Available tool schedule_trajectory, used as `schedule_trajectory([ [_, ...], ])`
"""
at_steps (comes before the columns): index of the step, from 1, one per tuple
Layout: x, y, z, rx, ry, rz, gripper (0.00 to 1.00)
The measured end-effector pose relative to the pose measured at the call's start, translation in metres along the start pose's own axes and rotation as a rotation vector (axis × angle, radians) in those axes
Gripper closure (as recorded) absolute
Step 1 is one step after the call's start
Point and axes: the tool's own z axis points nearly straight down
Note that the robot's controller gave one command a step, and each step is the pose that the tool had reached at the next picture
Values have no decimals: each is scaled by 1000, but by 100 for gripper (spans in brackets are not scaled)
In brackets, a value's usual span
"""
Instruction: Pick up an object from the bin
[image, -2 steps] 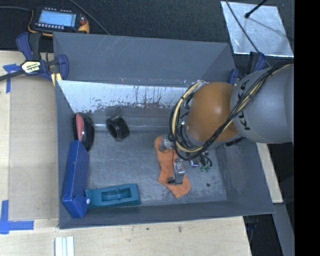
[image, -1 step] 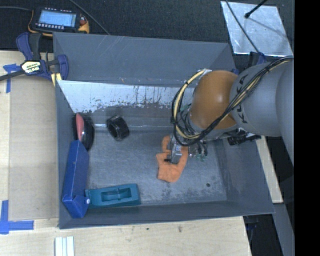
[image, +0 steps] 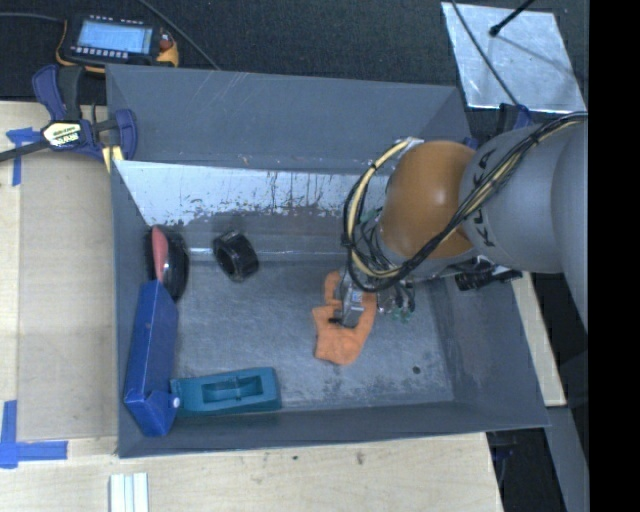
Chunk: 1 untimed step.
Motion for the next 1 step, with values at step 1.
schedule_trajectory([
  [1,-12,18,-34,1,4,-18,100],
])
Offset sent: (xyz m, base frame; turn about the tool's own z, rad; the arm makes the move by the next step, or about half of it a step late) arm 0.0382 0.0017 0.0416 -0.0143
